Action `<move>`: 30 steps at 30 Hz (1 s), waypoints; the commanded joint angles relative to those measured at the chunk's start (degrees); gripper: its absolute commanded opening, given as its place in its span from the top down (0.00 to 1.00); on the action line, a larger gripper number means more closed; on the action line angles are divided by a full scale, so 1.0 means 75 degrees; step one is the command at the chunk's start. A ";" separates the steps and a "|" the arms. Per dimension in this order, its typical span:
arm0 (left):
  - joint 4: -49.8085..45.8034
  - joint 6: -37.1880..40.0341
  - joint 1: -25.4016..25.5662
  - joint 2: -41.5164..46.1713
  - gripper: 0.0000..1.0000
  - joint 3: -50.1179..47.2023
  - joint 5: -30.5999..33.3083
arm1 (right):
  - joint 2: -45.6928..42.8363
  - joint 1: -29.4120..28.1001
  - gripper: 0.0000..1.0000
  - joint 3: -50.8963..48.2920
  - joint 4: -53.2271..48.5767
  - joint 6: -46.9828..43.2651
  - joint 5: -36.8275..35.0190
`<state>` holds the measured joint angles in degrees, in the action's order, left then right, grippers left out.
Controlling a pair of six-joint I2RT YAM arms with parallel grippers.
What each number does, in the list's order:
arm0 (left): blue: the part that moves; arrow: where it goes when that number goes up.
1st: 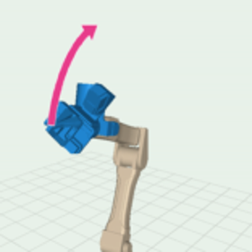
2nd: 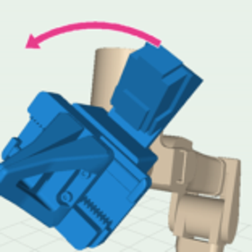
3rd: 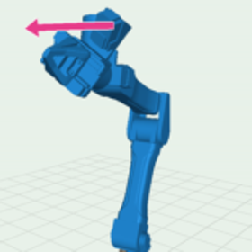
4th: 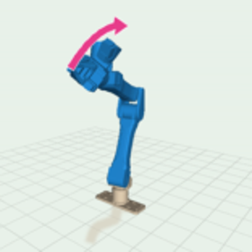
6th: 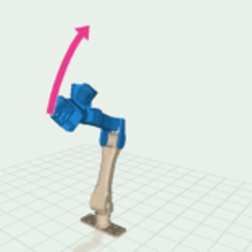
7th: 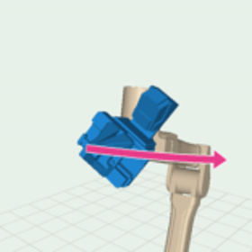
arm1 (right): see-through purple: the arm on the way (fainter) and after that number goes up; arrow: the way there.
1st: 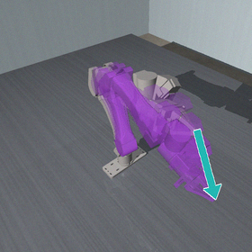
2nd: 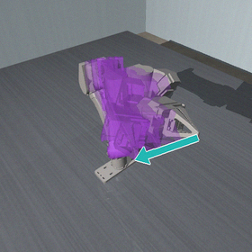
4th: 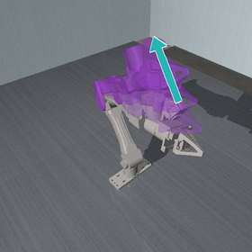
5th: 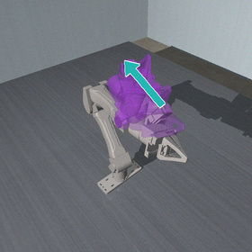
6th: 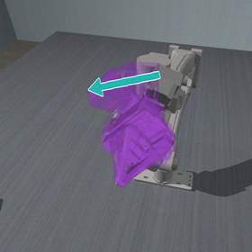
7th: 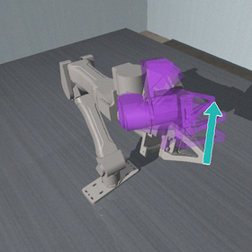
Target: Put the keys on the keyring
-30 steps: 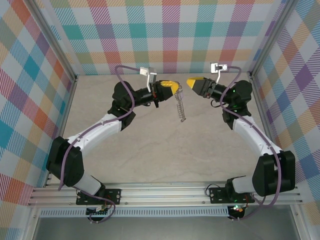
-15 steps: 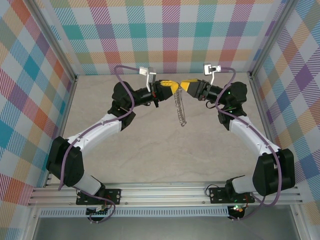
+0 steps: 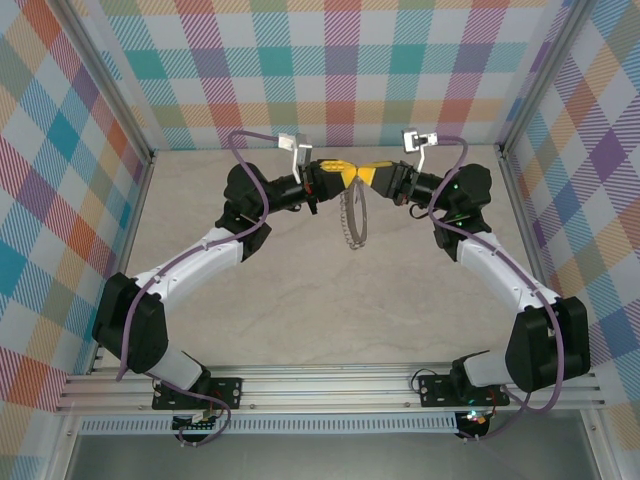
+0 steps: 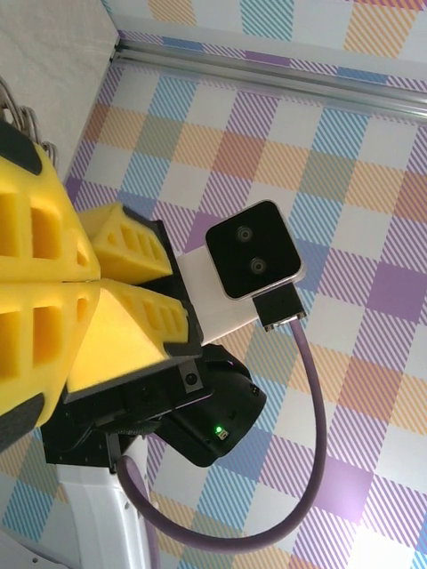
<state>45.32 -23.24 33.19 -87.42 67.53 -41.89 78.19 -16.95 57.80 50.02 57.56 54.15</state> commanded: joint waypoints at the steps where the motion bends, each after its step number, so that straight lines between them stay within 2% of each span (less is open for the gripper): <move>1: 0.0602 -0.0088 -0.0066 0.0098 1.00 0.0019 0.0094 | 0.0007 -0.0037 1.00 0.0267 -0.0047 -0.0187 0.0073; 5: 0.0171 0.0016 -0.0117 0.0226 1.00 0.0011 0.0399 | -0.0141 -0.0006 1.00 0.0409 -0.0907 -0.0756 -0.0050; 8: -0.0600 0.0293 -0.0289 0.0538 0.99 0.0018 0.0704 | -0.0210 0.0004 1.00 0.0742 -0.2120 -0.1410 -0.0042; 15: -0.3023 0.1568 -0.0793 0.1482 0.51 0.0213 0.1318 | -0.0071 0.0010 1.00 0.1963 -0.5109 -0.3231 0.0279; 18: -0.3950 0.1971 -0.1015 0.1520 0.39 0.0547 0.1243 | 0.0167 0.0049 1.00 0.2626 -0.6291 -0.4034 0.0413; 26: -0.5746 0.2291 -0.1555 0.0742 0.37 0.1789 -0.0477 | 0.0996 0.0195 1.00 0.4260 -0.8859 -0.5942 0.0950; 30: -0.6590 0.2370 -0.1671 0.0083 0.46 0.2610 -0.1560 | 0.1451 0.0279 1.00 0.4861 -0.9788 -0.6619 0.1359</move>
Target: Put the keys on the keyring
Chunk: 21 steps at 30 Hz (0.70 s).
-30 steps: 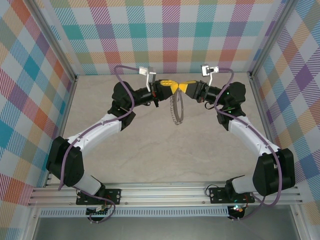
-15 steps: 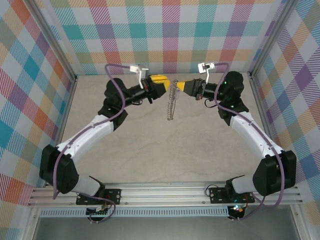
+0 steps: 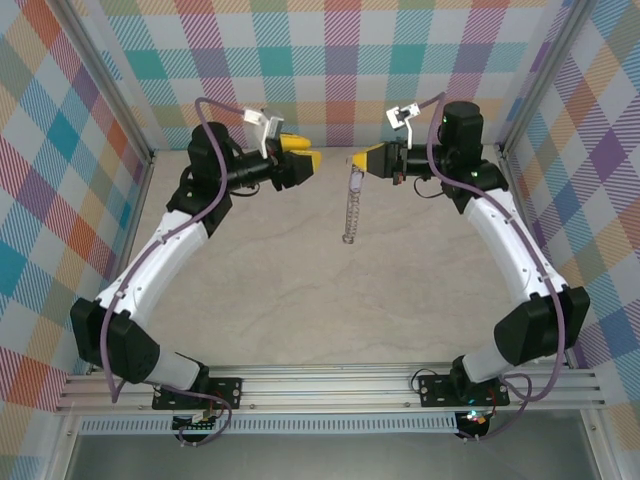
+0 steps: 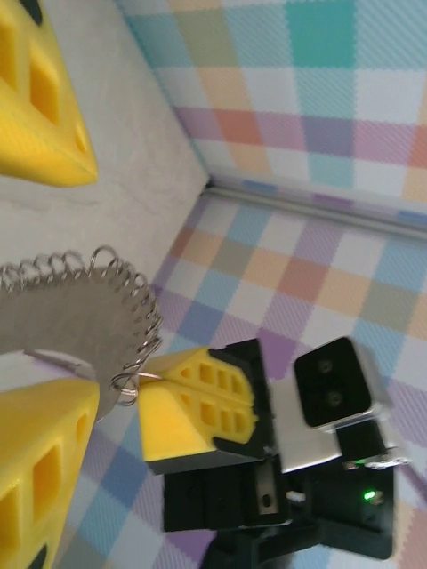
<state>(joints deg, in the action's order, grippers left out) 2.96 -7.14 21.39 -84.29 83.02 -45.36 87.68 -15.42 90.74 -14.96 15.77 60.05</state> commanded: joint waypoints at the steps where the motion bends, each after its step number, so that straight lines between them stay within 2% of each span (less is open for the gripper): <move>1: -0.1143 0.0228 -0.0098 -0.0511 0.49 0.0755 -0.1324 | 0.0261 0.0087 1.00 0.0546 -0.1227 -0.1134 0.0673; 6: -0.1345 -0.0198 -0.0098 -0.1218 0.59 0.1417 -0.2034 | 0.0690 0.0146 1.00 0.0786 -0.1156 -0.0928 0.1272; 14: -0.0144 -0.1241 -0.0087 -0.1370 0.64 0.1083 -0.2073 | 0.0906 0.0136 1.00 0.0256 0.0607 0.0614 0.1229; 21: 0.0639 -0.1853 -0.0063 -0.1448 0.69 0.0760 -0.2079 | 0.0971 0.0122 1.00 0.0077 0.1324 0.1234 0.1175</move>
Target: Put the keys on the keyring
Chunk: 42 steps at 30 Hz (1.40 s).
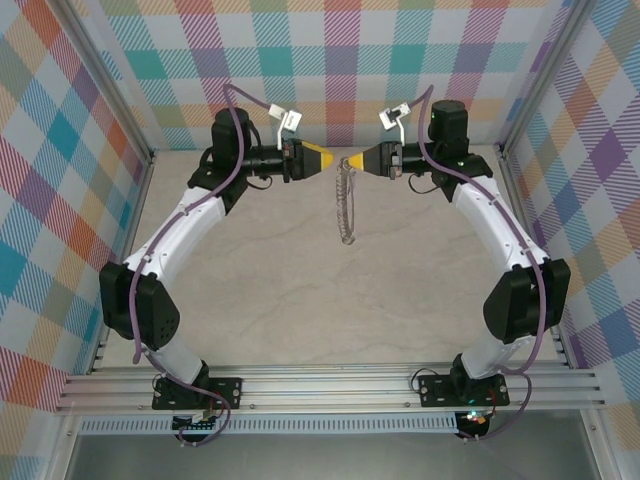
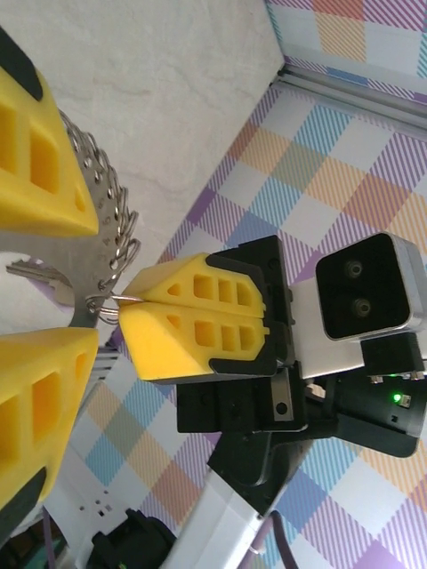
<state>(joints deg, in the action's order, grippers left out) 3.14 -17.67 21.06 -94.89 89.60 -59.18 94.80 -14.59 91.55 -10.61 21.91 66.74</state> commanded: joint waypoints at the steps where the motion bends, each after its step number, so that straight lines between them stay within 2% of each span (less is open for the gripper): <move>1: 0.0617 -0.0456 -0.0007 -0.0056 0.69 -0.0102 -0.0250 | 0.0036 0.0006 1.00 -0.0020 0.0769 0.0439 0.0299; 30: 0.1003 -0.0837 0.0297 -0.0391 0.69 -0.0101 -0.0243 | 0.0244 -0.0163 1.00 0.0110 0.1122 0.0755 0.0236; 42: 0.1035 -0.0863 0.0374 -0.0469 0.73 -0.0140 -0.0442 | 0.0290 -0.0170 1.00 0.0087 0.1194 0.0795 0.0161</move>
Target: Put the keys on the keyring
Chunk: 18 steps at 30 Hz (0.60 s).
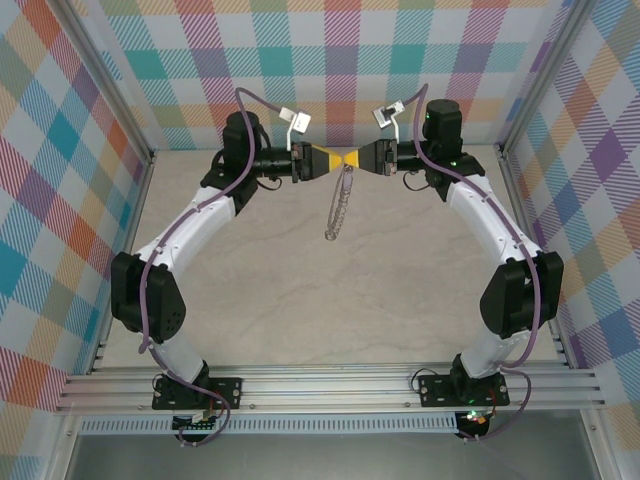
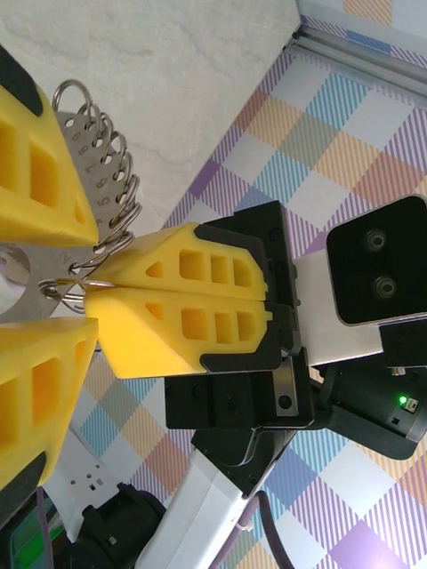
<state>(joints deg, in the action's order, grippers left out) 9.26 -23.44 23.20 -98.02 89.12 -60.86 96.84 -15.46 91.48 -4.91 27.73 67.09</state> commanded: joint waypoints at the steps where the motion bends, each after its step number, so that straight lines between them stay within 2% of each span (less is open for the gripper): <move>1: 0.0241 -0.0105 0.0098 -0.0061 0.73 -0.0082 -0.0217 | 0.0018 -0.0048 1.00 0.0084 0.0446 0.0029 0.0104; 6: 0.0320 -0.0124 0.0164 -0.0119 0.80 -0.0035 -0.0204 | 0.0024 -0.0048 1.00 0.0005 0.0479 0.0011 0.0090; 14: 0.0466 -0.0194 0.0162 -0.0096 0.81 -0.0047 -0.0058 | 0.0003 -0.0048 1.00 -0.0056 0.0412 -0.0043 0.0113; 18: 0.0743 -0.0383 0.0160 -0.0133 0.86 -0.0059 0.0041 | -0.0008 -0.0048 1.00 -0.0080 0.0407 -0.0074 0.0146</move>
<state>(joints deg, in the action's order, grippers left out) 11.14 -25.06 23.94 -98.70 89.03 -60.86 96.84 -15.46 91.46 -3.88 27.88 66.89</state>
